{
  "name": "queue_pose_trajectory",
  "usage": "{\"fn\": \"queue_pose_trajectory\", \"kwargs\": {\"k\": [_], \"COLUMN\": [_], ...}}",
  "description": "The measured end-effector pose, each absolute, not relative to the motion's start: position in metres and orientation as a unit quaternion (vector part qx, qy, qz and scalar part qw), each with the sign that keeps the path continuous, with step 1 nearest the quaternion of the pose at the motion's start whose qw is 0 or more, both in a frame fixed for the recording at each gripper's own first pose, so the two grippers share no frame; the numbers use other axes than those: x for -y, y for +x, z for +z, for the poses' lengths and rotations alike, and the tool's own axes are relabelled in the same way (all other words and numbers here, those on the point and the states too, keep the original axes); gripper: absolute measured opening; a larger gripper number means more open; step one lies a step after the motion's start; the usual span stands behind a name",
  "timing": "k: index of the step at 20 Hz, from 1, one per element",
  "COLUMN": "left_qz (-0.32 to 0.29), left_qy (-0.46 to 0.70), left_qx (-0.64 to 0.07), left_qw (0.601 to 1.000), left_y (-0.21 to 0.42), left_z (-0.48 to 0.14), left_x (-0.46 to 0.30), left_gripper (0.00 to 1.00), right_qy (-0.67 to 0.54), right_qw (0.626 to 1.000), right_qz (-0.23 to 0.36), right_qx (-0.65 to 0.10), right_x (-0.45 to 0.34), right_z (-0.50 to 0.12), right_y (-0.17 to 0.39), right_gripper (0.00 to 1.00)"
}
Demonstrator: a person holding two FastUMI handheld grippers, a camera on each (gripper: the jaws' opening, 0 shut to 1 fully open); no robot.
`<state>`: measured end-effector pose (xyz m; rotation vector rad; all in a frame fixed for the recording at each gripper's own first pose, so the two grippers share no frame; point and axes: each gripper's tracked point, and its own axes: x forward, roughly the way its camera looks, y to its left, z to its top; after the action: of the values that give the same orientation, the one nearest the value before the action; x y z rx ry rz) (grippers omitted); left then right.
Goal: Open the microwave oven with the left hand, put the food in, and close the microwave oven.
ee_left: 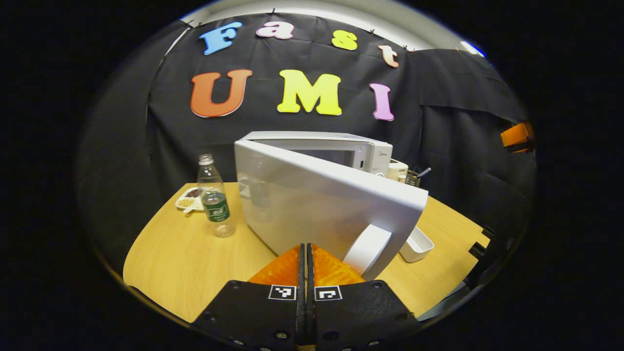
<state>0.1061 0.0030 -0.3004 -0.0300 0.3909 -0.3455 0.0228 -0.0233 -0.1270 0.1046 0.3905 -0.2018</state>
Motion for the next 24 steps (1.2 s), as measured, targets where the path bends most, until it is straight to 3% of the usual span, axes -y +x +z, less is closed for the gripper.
{"fn": "queue_pose_trajectory", "kwargs": {"k": [8, 24], "left_qz": [-0.247, -0.206], "left_qy": [-0.013, -0.042], "left_qx": [-0.183, -0.176], "left_qw": [0.951, 0.962], "left_y": [0.16, 0.285], "left_z": [-0.294, -0.29], "left_x": [0.087, 0.154], "left_gripper": [0.0, 0.0], "right_qy": [0.056, 0.061], "right_qw": [0.968, 0.957], "right_qz": [-0.142, -0.175], "right_qx": [-0.197, -0.222], "right_x": [0.072, 0.145], "right_z": [-0.126, -0.141], "right_y": [0.033, 0.057], "right_gripper": [0.98, 0.98]}}
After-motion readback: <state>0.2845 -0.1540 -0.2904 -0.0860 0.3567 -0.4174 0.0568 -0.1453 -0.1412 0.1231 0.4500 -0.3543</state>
